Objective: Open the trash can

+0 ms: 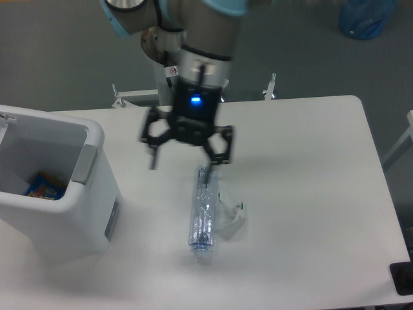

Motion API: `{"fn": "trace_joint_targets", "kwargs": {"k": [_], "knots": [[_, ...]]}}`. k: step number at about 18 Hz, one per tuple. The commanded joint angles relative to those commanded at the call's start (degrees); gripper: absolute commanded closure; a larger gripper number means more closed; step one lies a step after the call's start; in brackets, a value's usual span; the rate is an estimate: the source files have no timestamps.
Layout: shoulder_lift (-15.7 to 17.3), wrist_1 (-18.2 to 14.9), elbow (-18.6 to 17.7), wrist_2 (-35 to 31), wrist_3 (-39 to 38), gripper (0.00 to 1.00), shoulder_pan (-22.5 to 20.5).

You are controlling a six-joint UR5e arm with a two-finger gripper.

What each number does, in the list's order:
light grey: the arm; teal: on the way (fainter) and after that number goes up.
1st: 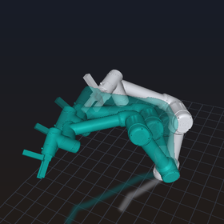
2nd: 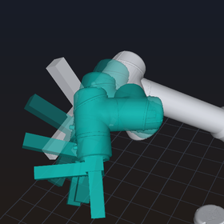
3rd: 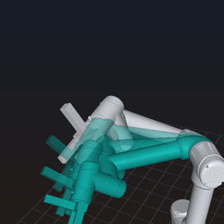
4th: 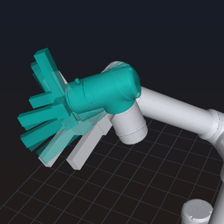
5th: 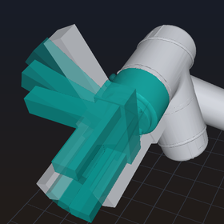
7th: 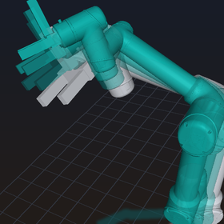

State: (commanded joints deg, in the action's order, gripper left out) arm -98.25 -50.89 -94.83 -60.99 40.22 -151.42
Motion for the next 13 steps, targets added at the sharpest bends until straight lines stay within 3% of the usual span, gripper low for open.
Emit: {"fn": "trace_joint_targets", "kwargs": {"k": [6, 13], "knots": [[-5.89, 0.35, 0.00, -8.87, 15.66, 0.00, -5.81], [-8.18, 0.09, -0.52, -19.23, 31.75, 0.00, -5.82]]}}
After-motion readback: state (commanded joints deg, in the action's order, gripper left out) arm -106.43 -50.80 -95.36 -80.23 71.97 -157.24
